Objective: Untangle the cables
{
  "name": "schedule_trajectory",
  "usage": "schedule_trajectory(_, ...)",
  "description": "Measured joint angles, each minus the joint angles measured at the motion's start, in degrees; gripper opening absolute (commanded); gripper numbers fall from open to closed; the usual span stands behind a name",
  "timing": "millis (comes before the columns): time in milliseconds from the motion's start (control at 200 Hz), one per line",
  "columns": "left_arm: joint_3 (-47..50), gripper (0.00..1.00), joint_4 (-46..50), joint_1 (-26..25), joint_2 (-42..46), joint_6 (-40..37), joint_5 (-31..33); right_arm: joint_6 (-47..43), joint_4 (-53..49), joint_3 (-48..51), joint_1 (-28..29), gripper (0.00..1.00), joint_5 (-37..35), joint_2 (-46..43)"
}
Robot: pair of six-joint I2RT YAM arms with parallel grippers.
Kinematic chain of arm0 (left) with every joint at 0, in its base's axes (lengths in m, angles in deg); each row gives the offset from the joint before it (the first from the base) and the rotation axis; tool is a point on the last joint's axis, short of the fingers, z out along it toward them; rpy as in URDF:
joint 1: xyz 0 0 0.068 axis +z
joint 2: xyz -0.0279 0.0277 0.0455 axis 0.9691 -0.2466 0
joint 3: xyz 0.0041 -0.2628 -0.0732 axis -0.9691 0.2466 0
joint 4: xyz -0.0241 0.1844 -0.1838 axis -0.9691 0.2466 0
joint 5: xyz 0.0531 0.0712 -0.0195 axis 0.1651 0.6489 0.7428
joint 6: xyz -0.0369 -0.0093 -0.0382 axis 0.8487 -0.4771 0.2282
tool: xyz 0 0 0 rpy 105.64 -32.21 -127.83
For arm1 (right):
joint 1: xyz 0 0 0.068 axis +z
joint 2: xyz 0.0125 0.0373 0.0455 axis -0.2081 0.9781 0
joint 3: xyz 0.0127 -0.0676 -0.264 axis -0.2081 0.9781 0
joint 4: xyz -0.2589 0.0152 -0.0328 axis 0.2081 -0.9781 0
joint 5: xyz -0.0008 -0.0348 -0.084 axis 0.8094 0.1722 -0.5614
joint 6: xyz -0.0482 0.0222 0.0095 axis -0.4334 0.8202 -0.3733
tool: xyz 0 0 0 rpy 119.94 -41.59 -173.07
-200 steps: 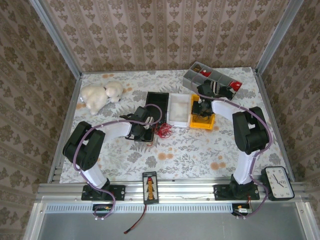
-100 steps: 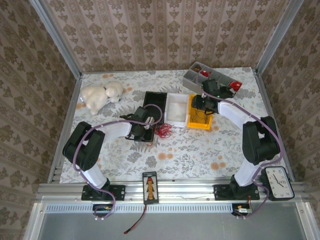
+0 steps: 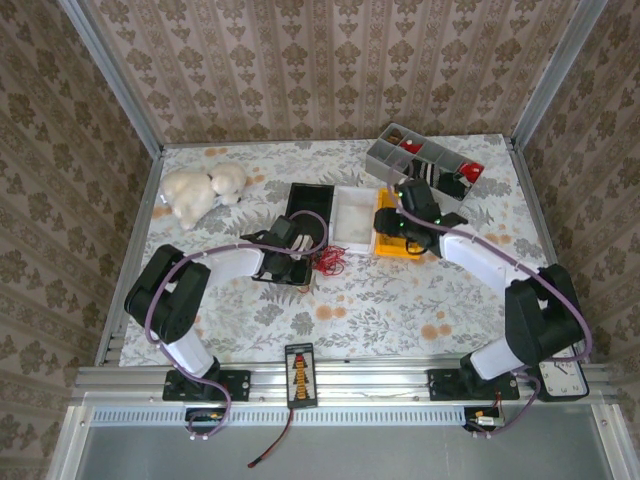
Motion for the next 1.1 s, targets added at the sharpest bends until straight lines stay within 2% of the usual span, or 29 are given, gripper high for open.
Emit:
schedule_trajectory(180,0.3,0.0,-0.5,0.0,0.1,-0.1,-0.7,0.0,3.7,3.1,9.4,0.44,2.9,-0.3)
schedule_trajectory(310,0.6,0.0,-0.6,0.0,0.2,-0.1,-1.2,-0.3,5.5,2.8,13.2,0.43,3.9,1.8)
schedule_trajectory(775,3.5,0.0,-1.5,0.0,3.4,-0.1,-1.6,-3.2,5.9,-2.1,14.9,0.42,4.1,10.5)
schedule_trajectory(840,3.9,0.0,-1.6,0.0,3.7,-0.1,-1.9,-3.2,6.1,-2.3,15.1,0.37,4.1,11.5)
schedule_trajectory(905,4.5,0.0,-1.8,0.0,4.2,-0.1,-2.3,-3.3,6.7,-2.3,15.1,0.21,4.2,12.3)
schedule_trajectory(985,5.5,0.0,-2.0,0.1,5.1,-0.1,-3.0,-3.1,7.4,-2.4,15.3,0.07,4.1,13.0)
schedule_trajectory(1100,7.6,0.0,-2.8,1.2,7.6,0.0,-3.9,-2.9,8.6,-2.4,15.3,0.0,4.1,13.2)
